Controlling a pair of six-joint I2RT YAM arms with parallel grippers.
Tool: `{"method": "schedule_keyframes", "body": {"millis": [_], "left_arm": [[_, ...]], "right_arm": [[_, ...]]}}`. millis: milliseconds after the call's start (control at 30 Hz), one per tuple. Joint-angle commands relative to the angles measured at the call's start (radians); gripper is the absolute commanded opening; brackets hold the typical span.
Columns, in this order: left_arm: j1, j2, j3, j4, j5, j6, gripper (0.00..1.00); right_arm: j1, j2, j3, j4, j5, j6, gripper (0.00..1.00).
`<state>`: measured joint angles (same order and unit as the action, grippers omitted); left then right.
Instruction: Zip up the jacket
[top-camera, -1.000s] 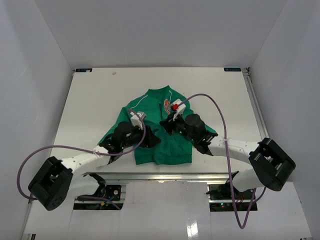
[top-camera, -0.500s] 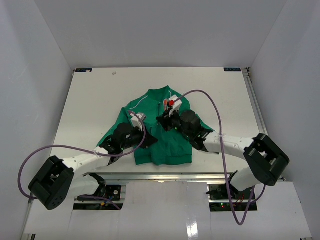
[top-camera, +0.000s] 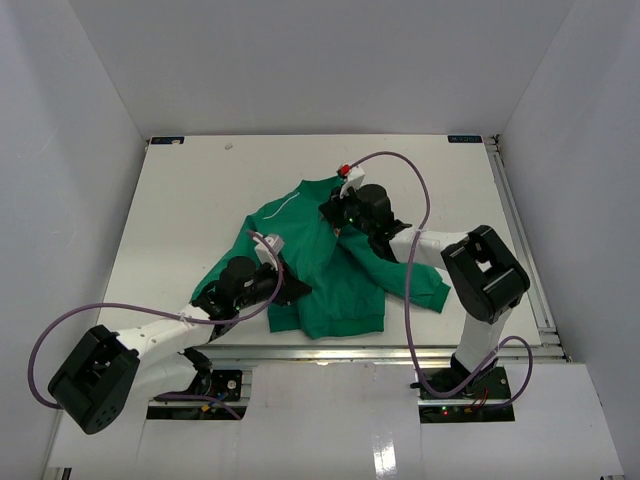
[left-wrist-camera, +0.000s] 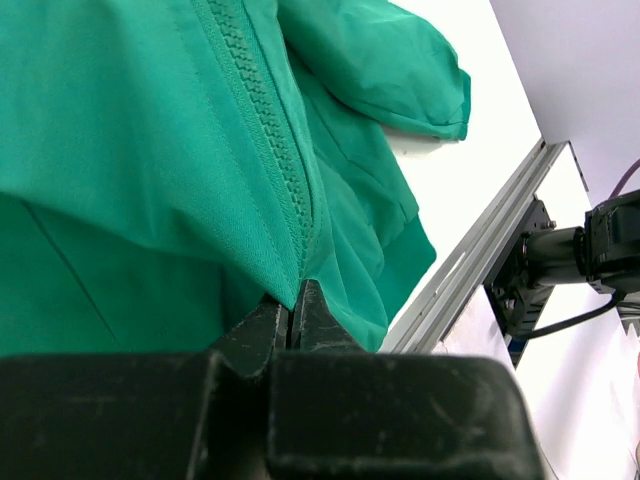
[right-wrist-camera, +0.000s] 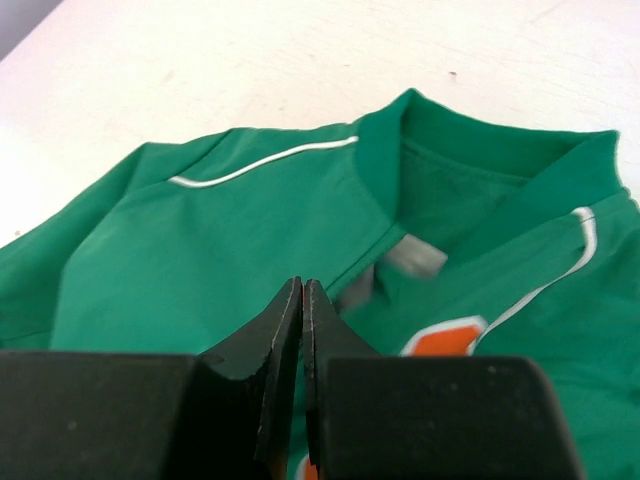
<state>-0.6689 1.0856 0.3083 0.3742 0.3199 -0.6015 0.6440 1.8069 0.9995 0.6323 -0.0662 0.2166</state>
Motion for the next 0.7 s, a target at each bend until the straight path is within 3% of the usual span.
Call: {"method": "schedule_keyframes", "body": {"millis": [0,467,667], "left_arm": [[-0.008,0.009,-0.037,0.008,0.054,-0.026,0.0],[-0.008,0.046,-0.077,0.051,-0.001,-0.047,0.0],[-0.008,0.057,-0.115,0.097,-0.033,-0.089,0.0]], "right_arm": [[-0.1,0.049,0.091,0.044,0.0,0.027,0.08],[-0.273,0.189,0.353,-0.029,-0.093,0.042,0.08],[-0.306,0.226,0.387,-0.022,-0.132,0.074,0.08]]}}
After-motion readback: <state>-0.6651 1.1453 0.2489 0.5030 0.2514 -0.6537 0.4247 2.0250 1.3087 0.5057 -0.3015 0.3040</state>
